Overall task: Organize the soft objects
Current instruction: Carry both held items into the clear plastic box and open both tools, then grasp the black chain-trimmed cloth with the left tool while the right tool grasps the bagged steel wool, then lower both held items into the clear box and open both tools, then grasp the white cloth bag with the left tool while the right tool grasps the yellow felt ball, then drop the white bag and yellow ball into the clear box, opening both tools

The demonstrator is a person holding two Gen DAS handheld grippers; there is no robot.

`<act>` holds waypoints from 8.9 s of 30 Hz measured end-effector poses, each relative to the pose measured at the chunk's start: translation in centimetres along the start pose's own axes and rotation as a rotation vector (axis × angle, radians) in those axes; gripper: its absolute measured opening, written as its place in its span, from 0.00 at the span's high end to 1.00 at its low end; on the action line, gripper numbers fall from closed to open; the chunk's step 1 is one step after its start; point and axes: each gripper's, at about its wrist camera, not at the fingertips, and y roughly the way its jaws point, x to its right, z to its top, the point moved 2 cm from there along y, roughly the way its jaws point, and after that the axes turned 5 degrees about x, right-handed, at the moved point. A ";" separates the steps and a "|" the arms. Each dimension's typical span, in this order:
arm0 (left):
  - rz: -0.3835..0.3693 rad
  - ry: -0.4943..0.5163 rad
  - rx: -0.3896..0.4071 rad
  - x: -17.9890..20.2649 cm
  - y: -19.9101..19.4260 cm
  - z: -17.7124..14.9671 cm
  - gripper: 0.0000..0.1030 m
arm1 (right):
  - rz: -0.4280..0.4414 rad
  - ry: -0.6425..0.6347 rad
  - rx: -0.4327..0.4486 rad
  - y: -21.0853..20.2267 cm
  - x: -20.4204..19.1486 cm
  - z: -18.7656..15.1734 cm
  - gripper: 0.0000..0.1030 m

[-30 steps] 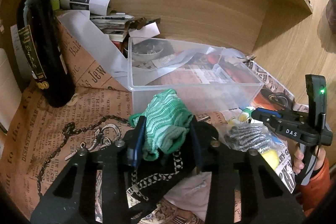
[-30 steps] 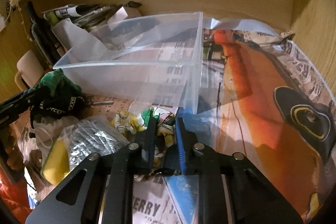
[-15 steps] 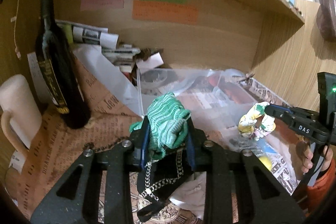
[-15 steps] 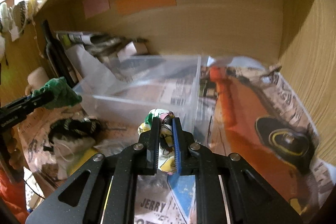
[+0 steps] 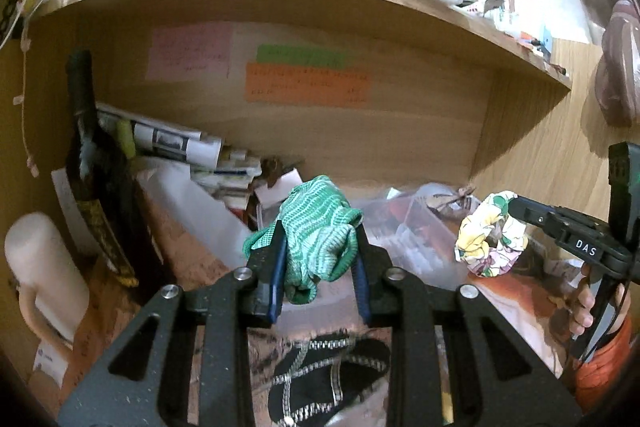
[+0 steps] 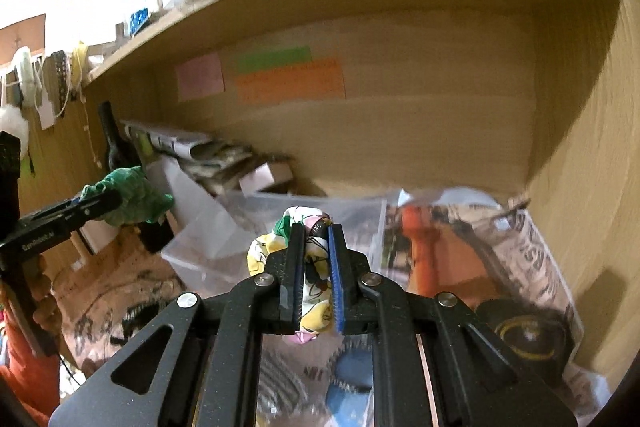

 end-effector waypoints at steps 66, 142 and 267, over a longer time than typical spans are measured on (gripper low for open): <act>-0.096 0.088 -0.295 1.4 4.6 -3.5 0.12 | 0.043 -0.076 -0.192 2.3 -2.2 -3.5 0.18; 0.039 0.003 -0.132 -0.6 10.4 1.2 0.84 | 0.068 -0.003 -0.130 7.0 -1.8 -0.1 0.82; -0.127 0.098 -0.186 6.5 10.2 -0.2 0.72 | -0.013 -0.038 -0.134 5.1 0.8 -1.7 0.61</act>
